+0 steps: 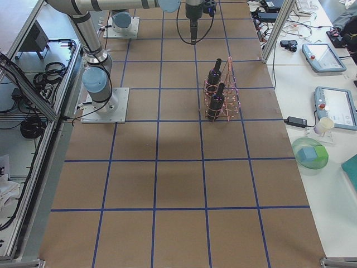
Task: Place wine into wine basket
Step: 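Lower the left gripper over the dark bottle lying on the table, then close the left gripper around the bottle's neck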
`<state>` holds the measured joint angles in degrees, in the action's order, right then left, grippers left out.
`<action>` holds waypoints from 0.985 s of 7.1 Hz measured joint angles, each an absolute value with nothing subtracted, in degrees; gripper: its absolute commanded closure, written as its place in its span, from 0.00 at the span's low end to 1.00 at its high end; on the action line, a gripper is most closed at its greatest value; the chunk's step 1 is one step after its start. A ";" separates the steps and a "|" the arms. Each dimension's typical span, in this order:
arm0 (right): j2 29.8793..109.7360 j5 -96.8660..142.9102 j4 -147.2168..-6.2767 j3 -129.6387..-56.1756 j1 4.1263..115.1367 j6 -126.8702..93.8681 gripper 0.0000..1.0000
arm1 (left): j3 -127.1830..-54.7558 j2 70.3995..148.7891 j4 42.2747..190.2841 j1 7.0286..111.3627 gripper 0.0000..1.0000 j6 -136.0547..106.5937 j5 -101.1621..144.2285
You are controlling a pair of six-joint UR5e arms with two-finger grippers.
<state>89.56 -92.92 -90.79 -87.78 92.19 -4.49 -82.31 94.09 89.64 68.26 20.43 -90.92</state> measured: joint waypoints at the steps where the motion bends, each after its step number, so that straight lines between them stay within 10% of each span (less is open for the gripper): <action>1: 89.56 -92.91 -90.79 -87.80 92.20 -4.49 0.00 | -80.64 96.93 87.20 66.25 0.00 21.25 -90.58; 7: 89.56 -92.90 -90.79 -87.80 92.20 -4.49 0.00 | -71.38 114.23 82.60 60.68 0.00 23.56 -86.48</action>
